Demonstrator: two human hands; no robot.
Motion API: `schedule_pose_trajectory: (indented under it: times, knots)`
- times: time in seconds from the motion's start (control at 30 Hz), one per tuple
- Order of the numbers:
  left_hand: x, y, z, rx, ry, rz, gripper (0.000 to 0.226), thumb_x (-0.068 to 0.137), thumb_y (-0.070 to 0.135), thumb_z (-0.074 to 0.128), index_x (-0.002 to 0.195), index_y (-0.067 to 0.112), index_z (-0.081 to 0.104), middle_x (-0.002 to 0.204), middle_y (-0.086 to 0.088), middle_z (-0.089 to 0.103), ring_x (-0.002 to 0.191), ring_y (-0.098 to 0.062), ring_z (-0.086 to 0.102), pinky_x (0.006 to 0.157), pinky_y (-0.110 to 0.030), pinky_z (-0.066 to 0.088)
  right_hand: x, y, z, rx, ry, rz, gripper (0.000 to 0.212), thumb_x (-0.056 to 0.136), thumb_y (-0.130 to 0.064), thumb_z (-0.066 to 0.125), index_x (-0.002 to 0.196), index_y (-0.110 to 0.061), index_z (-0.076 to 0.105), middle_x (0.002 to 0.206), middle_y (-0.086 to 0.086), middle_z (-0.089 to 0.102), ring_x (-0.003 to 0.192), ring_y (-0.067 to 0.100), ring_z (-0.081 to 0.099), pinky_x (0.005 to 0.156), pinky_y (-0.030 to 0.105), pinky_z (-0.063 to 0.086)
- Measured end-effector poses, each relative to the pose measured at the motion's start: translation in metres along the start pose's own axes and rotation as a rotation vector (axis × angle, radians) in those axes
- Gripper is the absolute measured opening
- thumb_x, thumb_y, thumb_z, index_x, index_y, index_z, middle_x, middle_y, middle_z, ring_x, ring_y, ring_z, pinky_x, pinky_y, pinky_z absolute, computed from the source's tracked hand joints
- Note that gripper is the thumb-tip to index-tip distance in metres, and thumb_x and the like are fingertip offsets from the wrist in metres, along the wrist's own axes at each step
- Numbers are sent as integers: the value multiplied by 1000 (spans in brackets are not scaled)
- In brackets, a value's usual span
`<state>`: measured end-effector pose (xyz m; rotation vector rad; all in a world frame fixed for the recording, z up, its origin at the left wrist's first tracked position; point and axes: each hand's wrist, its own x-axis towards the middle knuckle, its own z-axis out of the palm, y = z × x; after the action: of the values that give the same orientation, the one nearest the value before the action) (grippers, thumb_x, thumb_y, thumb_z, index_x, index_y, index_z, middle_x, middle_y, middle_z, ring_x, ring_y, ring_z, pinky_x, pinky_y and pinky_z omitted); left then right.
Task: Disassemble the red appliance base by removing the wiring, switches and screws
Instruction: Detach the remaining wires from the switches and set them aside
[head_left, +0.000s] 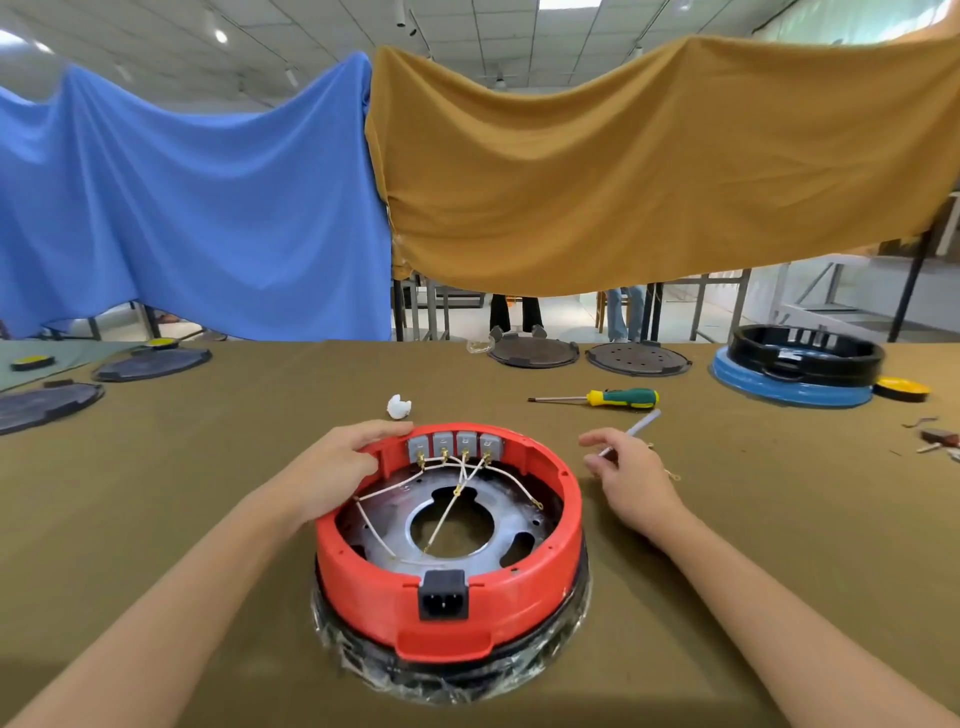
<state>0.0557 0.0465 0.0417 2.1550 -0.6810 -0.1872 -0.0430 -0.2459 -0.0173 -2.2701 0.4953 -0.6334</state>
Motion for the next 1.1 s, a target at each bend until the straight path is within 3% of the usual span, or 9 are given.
schedule_pose_trajectory:
  times: [0.1,0.23,0.4,0.63,0.73,0.8,0.93,1.0,1.1]
  knots:
    - [4,2,2,-44,-2,-6,62,86,-15,38,131,22,61,124,0,67,112,-15,63,102,-29,46,3,7,-4,70,40,43,18,99,-10,56,113,-18,64,103,3,64,99,22,60,92,37,48]
    - [6,5,6,-64,-10,-8,59,87,-9,42,131,25,61,121,2,67,105,-11,65,91,-22,49,1,5,-2,105,30,24,15,99,-12,58,112,-18,57,93,4,62,87,19,60,78,33,47]
    - [5,0,5,-84,-15,-11,57,88,-5,44,130,30,61,121,5,67,104,-11,66,97,-26,49,-5,-1,-5,222,-8,-44,19,99,-10,57,114,-17,47,80,12,58,72,19,56,69,30,47]
    - [6,0,5,53,-24,45,55,90,2,48,136,30,56,127,7,63,109,-9,62,103,-29,45,-11,-7,-5,239,-63,-87,18,105,-15,43,122,-18,50,91,14,56,79,20,58,73,29,48]
    - [8,-2,5,20,-28,44,53,90,1,48,134,29,57,122,5,66,106,-14,65,101,-32,47,-9,-6,-4,245,-56,-71,22,105,-17,44,125,-19,54,98,13,59,79,12,61,77,27,51]
    - [10,-4,6,11,-30,45,53,90,1,48,132,30,58,119,5,68,104,-18,66,100,-35,48,-7,-4,-3,301,-53,-37,25,105,-19,45,128,-18,55,96,10,60,77,6,61,76,23,51]
    - [13,-6,6,17,-33,52,53,89,1,48,131,32,58,118,7,67,103,-15,66,98,-32,49,-5,-1,-4,526,-138,46,31,100,-11,54,131,-16,53,95,8,63,85,14,65,77,25,53]
    - [13,-7,6,16,-31,55,53,89,1,48,130,32,58,117,5,68,104,-19,65,99,-34,48,-4,0,-4,458,-80,10,31,97,-6,57,127,-15,55,89,8,65,79,14,66,77,28,56]
    - [12,-7,6,23,-34,56,52,90,1,48,131,32,57,118,3,68,104,-24,65,100,-38,47,-2,1,-7,419,111,-39,16,101,-14,52,110,-13,66,72,1,62,61,6,58,58,25,54]
